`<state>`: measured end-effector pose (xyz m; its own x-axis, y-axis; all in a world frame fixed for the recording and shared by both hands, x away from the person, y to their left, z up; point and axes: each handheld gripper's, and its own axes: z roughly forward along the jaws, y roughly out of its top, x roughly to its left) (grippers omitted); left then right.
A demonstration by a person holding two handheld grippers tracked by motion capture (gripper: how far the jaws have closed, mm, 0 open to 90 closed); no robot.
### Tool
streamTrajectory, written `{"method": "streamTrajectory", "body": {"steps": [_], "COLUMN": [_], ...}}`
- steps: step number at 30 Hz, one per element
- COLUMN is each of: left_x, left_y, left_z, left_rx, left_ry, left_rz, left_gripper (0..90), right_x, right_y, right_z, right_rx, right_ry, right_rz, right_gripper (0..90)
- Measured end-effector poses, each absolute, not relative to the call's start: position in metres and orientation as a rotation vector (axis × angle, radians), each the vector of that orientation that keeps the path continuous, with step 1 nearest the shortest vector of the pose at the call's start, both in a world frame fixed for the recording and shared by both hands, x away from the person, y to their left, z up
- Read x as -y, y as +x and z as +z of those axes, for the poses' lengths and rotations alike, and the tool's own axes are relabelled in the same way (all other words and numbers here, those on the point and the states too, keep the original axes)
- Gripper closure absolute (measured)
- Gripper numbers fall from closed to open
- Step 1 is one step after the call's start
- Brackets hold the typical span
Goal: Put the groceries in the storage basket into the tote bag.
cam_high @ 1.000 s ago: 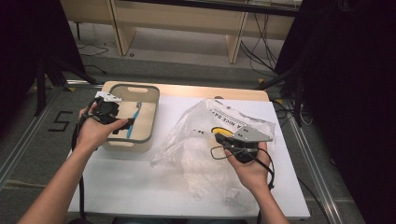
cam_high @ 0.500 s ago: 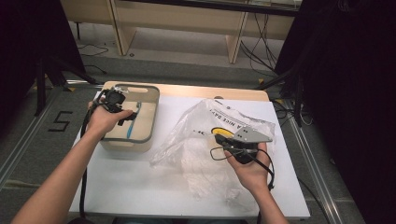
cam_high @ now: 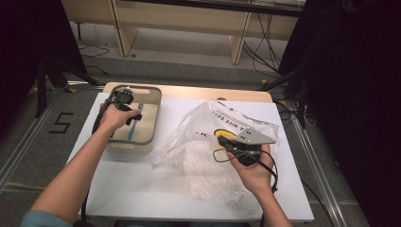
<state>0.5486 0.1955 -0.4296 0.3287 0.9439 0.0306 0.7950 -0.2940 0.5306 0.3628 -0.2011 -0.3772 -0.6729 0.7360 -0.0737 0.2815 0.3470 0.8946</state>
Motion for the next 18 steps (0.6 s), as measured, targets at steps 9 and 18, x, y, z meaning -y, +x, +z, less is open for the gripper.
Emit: {"method": "streamTrajectory", "body": {"steps": [9, 18], "left_x": [-0.196, -0.194], "left_y": [0.559, 0.562], "left_z": [-0.445, -0.451], "left_rx": [-1.605, -1.628], "left_ry": [2.186, 2.180], "left_rz": [0.437, 0.383], "left_gripper": [36.3, 44.1], "right_x": [0.201, 0.201], "right_y": [0.362, 0.362], "right_z": [-0.377, -0.377], "right_rx": [-2.146, -2.145], "right_ry": [0.883, 0.886], "right_rz": [1.286, 1.290], "right_gripper": [90.0, 90.0]}}
